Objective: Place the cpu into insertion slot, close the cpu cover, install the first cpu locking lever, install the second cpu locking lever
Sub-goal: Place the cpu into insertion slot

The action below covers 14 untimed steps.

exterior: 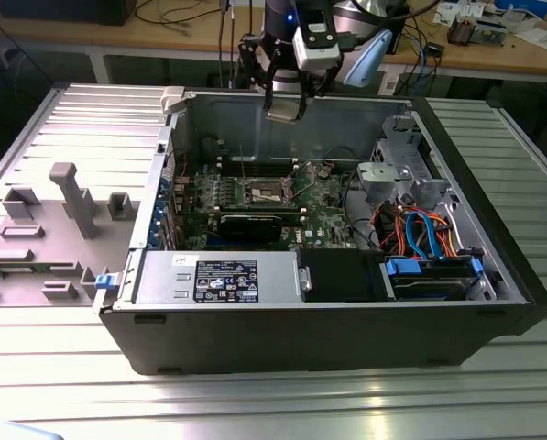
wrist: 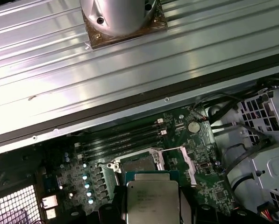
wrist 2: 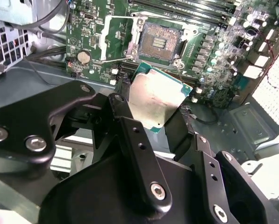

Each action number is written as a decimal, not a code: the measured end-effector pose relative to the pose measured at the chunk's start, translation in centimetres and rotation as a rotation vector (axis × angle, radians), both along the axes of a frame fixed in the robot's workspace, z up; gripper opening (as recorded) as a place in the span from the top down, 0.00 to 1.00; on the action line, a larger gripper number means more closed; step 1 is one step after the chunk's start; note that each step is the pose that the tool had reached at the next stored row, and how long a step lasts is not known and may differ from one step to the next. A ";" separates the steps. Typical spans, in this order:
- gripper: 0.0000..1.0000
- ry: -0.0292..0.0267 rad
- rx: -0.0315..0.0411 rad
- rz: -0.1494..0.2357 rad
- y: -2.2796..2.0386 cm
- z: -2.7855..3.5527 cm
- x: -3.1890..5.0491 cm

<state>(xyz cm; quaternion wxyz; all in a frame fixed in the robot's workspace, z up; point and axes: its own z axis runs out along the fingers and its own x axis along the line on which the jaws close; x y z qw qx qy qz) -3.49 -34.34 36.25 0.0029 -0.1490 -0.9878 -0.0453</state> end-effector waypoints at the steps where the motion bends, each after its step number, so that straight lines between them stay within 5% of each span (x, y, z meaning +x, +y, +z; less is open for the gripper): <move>1: 0.46 0.0000 -0.0002 -0.018 0.00 -0.03 0.00; 9: 0.46 -0.0001 -0.0004 -0.149 0.00 -0.29 0.00; 14: 0.46 0.0000 -0.0007 -0.180 0.00 -0.36 0.00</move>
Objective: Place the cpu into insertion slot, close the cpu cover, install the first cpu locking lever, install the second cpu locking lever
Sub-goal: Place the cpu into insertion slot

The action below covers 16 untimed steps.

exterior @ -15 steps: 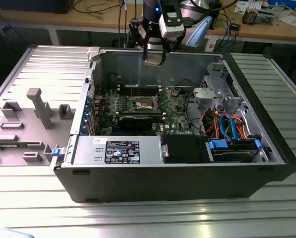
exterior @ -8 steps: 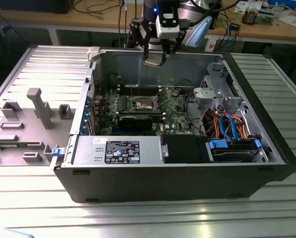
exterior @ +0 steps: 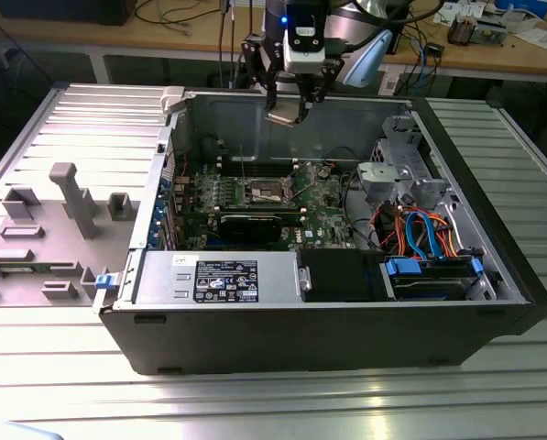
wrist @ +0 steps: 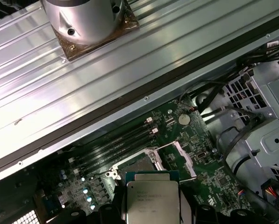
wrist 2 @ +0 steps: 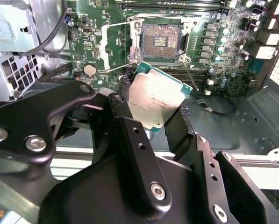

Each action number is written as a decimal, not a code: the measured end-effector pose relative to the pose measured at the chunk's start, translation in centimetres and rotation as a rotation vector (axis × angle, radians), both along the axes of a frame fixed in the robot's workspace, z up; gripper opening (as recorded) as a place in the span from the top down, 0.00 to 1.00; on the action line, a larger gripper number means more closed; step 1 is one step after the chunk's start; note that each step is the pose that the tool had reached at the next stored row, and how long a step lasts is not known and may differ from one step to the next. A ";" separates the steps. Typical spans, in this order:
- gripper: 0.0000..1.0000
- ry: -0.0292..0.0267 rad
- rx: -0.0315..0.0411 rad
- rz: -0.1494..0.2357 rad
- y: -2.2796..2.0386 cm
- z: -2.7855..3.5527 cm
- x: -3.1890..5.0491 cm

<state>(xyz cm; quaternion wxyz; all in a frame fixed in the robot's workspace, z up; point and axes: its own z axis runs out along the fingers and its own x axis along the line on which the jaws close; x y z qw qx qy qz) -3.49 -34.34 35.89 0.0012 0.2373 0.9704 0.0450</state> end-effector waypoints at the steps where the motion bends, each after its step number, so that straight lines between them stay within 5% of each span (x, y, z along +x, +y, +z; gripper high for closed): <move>1: 0.46 -0.0001 0.0001 0.000 0.00 -0.01 0.00; 16: 0.46 0.0000 0.0000 -0.006 -0.23 -0.03 0.00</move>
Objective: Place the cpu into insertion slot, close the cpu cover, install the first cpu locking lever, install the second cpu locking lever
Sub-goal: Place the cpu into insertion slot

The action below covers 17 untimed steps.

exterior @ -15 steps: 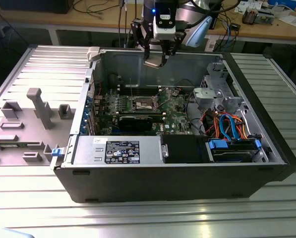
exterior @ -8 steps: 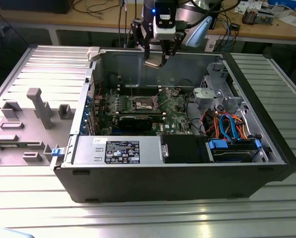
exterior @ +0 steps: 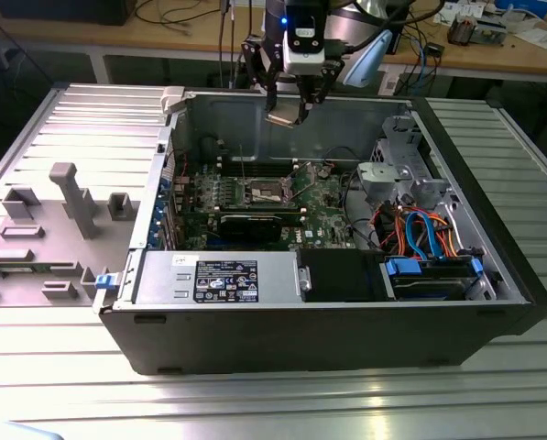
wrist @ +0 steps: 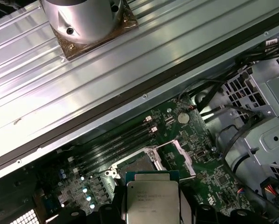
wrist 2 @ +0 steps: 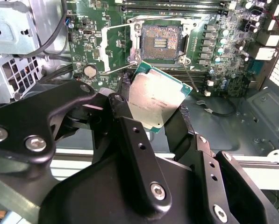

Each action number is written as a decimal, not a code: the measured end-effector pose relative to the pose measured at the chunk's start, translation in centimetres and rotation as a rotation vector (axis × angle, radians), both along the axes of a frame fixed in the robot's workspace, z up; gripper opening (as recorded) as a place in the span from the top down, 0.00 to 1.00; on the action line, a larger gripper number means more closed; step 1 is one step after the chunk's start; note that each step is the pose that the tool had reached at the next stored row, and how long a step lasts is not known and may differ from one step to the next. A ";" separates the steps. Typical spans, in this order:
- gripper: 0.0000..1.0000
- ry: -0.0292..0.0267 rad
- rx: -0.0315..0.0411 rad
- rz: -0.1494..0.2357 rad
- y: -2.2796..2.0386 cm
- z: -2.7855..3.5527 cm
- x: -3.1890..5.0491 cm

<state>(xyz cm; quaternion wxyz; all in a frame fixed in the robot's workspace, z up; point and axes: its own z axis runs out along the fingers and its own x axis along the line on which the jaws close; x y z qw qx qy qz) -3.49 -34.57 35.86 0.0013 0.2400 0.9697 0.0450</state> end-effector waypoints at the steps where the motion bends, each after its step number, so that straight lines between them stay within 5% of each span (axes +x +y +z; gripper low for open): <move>1: 0.46 0.0000 0.0000 -0.010 0.00 -0.03 0.00; 5: 0.46 0.0000 -0.0006 -0.068 0.00 -0.13 0.00; 17: 0.46 -0.0001 -0.0005 -0.074 0.00 -0.14 0.00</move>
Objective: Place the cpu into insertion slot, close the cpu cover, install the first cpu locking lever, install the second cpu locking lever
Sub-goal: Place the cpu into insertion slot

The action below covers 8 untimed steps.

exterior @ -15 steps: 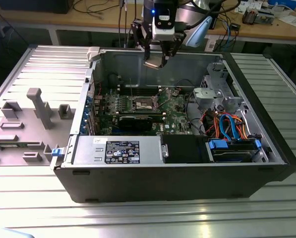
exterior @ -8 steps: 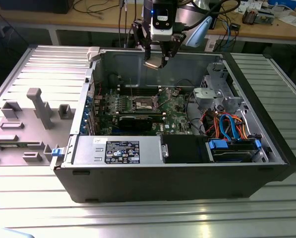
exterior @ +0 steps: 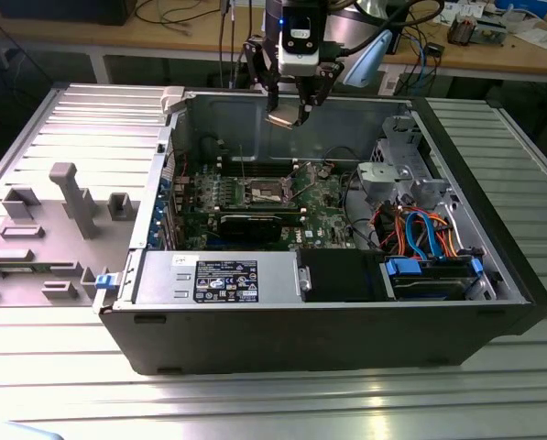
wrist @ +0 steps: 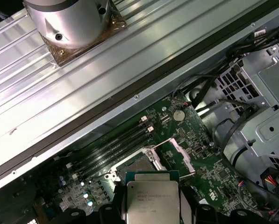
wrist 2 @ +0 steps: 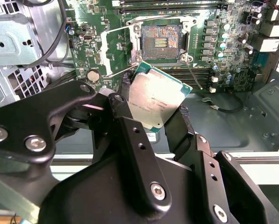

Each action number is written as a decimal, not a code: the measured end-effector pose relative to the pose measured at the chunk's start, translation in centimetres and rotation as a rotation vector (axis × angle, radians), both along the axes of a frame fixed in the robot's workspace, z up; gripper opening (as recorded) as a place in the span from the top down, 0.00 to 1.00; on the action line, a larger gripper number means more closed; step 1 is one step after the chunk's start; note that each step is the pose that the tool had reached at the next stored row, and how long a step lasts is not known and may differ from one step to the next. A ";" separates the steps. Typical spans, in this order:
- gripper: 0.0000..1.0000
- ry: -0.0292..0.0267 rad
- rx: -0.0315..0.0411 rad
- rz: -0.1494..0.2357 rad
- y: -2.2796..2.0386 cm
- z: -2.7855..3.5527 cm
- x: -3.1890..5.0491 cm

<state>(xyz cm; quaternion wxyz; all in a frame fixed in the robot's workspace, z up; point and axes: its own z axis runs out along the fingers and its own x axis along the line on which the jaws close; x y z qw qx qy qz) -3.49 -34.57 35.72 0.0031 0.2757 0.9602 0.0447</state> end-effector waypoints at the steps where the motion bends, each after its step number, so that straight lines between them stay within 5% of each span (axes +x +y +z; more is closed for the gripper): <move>1: 0.46 0.0000 0.0000 0.000 0.00 0.00 0.00; 8: 0.46 0.0001 0.0000 -0.027 0.00 -0.06 0.00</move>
